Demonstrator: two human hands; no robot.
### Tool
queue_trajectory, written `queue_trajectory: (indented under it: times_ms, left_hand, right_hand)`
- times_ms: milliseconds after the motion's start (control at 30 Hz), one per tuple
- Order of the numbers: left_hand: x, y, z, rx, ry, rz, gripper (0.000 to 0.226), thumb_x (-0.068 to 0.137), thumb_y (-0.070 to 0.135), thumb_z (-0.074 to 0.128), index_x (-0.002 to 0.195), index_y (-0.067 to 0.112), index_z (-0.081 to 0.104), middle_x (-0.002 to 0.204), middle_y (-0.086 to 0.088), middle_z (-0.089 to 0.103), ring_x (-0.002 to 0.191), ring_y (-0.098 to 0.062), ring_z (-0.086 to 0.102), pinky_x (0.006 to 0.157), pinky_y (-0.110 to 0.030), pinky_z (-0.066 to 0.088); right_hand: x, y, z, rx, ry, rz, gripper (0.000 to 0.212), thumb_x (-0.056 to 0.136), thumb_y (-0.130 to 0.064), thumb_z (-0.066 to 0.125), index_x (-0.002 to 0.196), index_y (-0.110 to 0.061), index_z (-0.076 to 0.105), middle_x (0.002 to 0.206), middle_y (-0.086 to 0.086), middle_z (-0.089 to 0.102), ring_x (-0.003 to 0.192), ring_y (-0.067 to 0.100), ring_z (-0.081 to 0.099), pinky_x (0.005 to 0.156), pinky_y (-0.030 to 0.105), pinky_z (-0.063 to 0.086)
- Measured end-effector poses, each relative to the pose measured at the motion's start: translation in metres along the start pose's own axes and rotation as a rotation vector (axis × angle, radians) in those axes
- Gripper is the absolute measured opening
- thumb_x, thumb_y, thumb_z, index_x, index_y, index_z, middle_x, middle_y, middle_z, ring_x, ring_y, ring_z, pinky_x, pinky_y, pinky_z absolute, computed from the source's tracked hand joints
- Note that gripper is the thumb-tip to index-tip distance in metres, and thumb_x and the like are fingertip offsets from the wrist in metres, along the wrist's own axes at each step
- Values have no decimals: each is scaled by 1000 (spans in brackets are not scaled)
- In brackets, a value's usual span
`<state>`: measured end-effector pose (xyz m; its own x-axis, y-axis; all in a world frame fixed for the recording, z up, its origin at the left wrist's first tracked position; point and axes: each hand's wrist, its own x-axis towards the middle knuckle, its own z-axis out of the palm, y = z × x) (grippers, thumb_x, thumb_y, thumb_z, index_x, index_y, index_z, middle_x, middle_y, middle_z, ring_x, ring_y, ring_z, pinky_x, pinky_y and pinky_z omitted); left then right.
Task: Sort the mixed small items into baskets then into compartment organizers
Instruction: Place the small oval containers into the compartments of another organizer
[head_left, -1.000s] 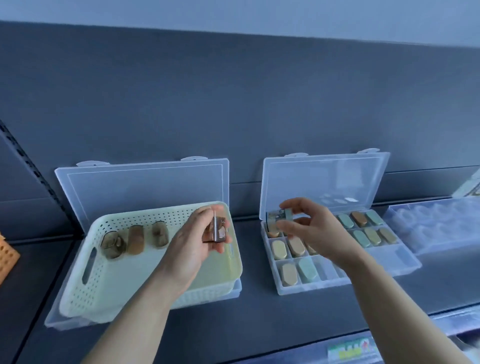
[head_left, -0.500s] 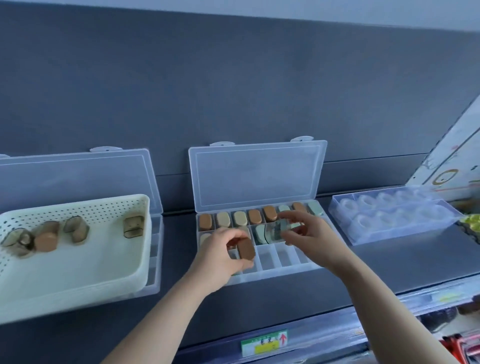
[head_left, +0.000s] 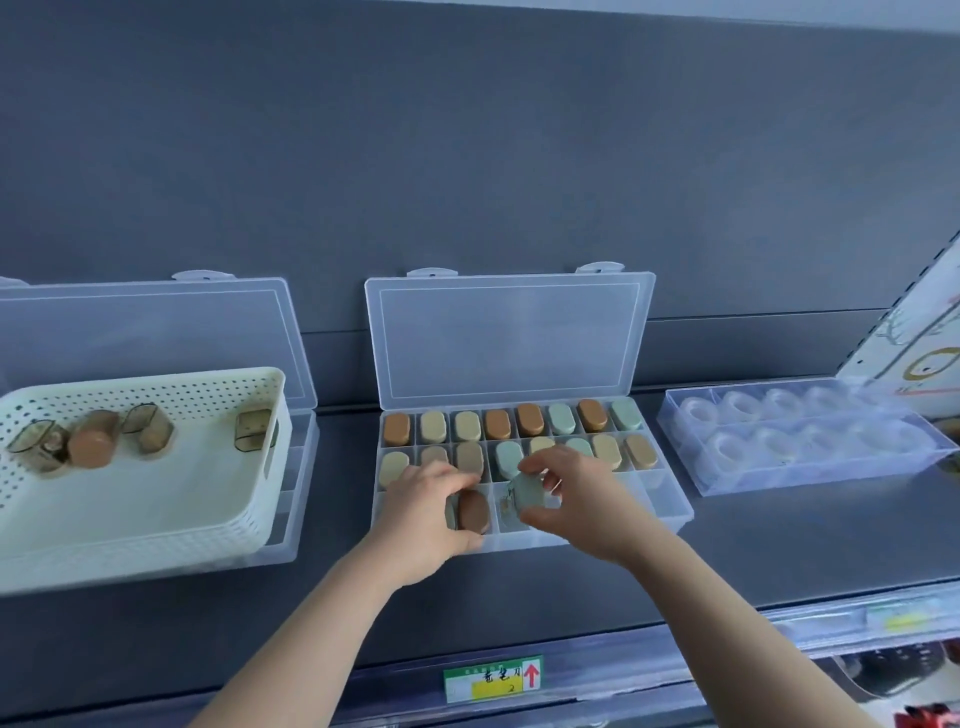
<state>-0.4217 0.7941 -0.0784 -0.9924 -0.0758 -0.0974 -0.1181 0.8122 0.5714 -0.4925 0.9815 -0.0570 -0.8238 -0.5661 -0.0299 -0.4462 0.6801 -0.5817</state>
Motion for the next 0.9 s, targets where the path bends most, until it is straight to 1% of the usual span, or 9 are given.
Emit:
queue_trajectory:
  times_ms: [100, 200, 433, 533, 600, 667, 733, 833, 900]
  left_hand:
    - [-11, -4, -7, -77, 42, -6, 66, 80, 35, 74, 139, 28, 45, 134, 13, 41, 126, -8, 33, 108, -27, 26]
    - [-23, -16, -20, -8, 90, -8, 59, 86, 31, 67, 140, 28, 43, 136, 15, 39, 129, -5, 28, 109, -24, 22]
    - [-35, -35, -33, 36, 33, -52, 45, 92, 26, 59, 136, 28, 48, 132, 15, 43, 127, -6, 31, 104, -24, 26]
    - [-34, -38, -33, 54, 43, -59, 42, 92, 27, 59, 133, 28, 52, 128, 13, 44, 124, -7, 34, 103, -25, 29]
    - [-32, -40, -32, 56, 50, -74, 42, 91, 30, 61, 133, 28, 52, 126, 14, 44, 123, -7, 34, 103, -25, 30]
    - [-32, -41, -31, 43, 54, -87, 43, 91, 32, 62, 133, 28, 52, 125, 15, 43, 122, -6, 35, 102, -25, 30]
    - [-33, -42, -30, 40, 59, -93, 45, 90, 34, 62, 133, 28, 52, 125, 14, 43, 121, -6, 35, 101, -24, 31]
    - [-36, -40, -31, 30, 72, -87, 47, 91, 37, 60, 135, 27, 49, 127, 14, 42, 122, -6, 36, 101, -24, 32]
    - [-40, -37, -39, 6, 120, -72, 46, 92, 40, 57, 135, 28, 49, 127, 15, 42, 120, -4, 37, 100, -23, 34]
  right_hand:
    - [6, -1, 9, -114, -54, -39, 47, 80, -26, 69, 125, -18, 56, 118, -2, 57, 104, 13, 54, 88, 23, 44]
    - [9, -1, 13, -167, -88, -53, 49, 81, -27, 67, 127, -18, 54, 122, -1, 55, 112, 16, 51, 92, 27, 44]
    - [9, 0, 15, -168, -58, -104, 44, 82, -30, 67, 124, -20, 57, 123, -5, 54, 112, 12, 50, 87, 18, 37]
    - [8, -8, 20, -155, -11, -149, 40, 84, -32, 66, 122, -21, 60, 121, -5, 56, 113, 14, 48, 89, 20, 38]
    - [9, -14, 28, -154, 4, -198, 35, 84, -33, 65, 117, -21, 64, 115, -3, 60, 108, 18, 49, 89, 24, 41]
    - [10, -20, 37, -161, 21, -238, 26, 86, -32, 62, 108, -20, 68, 108, -2, 63, 101, 20, 50, 84, 24, 40]
    - [10, -24, 40, -174, 25, -227, 24, 87, -32, 58, 104, -19, 68, 104, -3, 63, 97, 18, 47, 80, 23, 39]
    - [13, -28, 37, -174, 21, -195, 26, 85, -32, 60, 105, -18, 67, 103, -1, 62, 100, 20, 48, 82, 25, 41]
    - [16, -33, 33, -158, 36, -187, 33, 83, -32, 65, 112, -17, 66, 109, -2, 62, 108, 19, 47, 86, 25, 40]
